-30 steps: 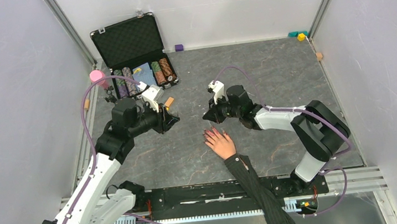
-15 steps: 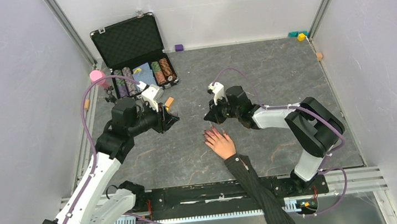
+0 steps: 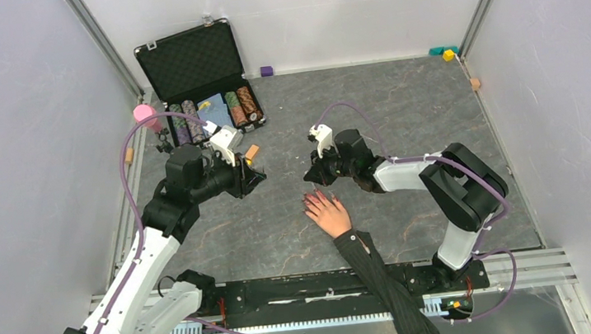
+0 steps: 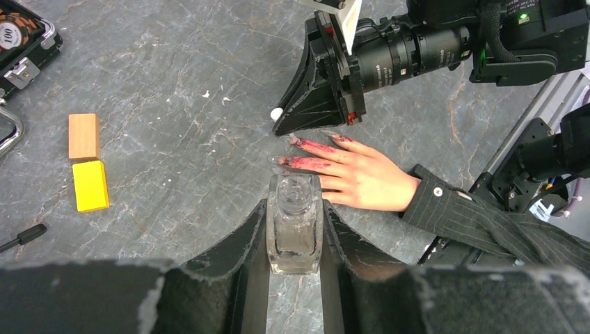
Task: Paint the nails
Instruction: Paint the nail polish on the nail.
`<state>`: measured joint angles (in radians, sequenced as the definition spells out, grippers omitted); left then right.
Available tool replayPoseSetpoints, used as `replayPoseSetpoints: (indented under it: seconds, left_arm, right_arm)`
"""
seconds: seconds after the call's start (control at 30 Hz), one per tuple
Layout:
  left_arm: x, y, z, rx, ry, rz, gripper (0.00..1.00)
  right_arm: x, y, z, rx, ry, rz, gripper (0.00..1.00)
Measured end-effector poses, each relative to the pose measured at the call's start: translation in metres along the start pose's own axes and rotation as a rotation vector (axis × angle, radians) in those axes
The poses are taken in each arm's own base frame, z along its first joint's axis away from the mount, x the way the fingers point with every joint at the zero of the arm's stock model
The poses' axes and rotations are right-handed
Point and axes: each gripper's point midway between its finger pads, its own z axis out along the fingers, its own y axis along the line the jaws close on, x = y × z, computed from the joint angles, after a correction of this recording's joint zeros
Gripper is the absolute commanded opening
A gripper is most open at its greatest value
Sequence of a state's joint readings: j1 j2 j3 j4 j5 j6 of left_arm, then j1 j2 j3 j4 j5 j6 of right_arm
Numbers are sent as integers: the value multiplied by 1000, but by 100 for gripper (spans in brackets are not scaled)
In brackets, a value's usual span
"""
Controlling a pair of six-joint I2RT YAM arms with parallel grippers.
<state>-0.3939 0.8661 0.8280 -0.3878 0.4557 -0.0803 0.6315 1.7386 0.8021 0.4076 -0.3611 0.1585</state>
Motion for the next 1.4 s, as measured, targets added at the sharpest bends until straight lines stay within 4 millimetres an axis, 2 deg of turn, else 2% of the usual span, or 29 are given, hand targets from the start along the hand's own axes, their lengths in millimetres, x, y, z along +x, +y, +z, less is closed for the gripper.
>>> replayPoseSetpoints:
  seconds: [1.4]
  left_arm:
    - [0,-1,0,12,0,-2,2]
  right_arm:
    - [7,-8,12,6,16,1,0]
